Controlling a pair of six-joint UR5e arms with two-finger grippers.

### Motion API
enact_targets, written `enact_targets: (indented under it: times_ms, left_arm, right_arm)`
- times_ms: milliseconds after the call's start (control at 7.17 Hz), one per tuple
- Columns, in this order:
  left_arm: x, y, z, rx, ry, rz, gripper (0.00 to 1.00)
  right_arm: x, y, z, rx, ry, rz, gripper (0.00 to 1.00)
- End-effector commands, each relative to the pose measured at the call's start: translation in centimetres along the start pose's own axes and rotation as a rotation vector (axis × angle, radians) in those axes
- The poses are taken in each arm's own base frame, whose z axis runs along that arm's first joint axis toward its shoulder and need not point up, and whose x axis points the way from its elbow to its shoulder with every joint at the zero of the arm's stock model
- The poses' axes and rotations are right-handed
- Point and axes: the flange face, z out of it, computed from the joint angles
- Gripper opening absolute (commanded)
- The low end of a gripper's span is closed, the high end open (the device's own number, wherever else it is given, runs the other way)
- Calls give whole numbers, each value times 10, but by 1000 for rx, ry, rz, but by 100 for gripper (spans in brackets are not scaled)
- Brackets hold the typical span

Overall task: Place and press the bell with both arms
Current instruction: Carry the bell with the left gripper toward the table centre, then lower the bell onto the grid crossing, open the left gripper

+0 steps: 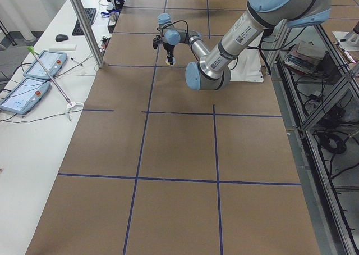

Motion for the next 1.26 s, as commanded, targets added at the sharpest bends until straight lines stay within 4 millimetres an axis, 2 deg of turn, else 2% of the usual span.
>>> enact_targets:
  times_ms: [0,140,419,698,837,977,1116]
  left_arm:
    - [-2,-4,7,12,-21,-3,15]
    - [-2,-4,8,13,-22,-7,31]
    - [-6,-7,12,32,-36,-1,84]
    - [-4,-12,5,72,1,20,87]
    - [-1,-15,-6,104,53,39,97]
    - [-9,-32,-28,137,78,22,99]
    - [-18,-46,-67,180,112,11,99]
  right_arm:
    - [0,0,0,-1,-2,1,100]
    - [-1,-1,0,1,-2,-1,100]
    - [-2,-5,-2,6,-4,-6,100]
    - [-3,-7,-3,9,-3,-9,100]
    - [-3,-7,-3,9,-6,-9,100]
    - [-4,-10,-3,10,-5,-12,100]
    - [-15,-31,-13,37,-3,-16,100]
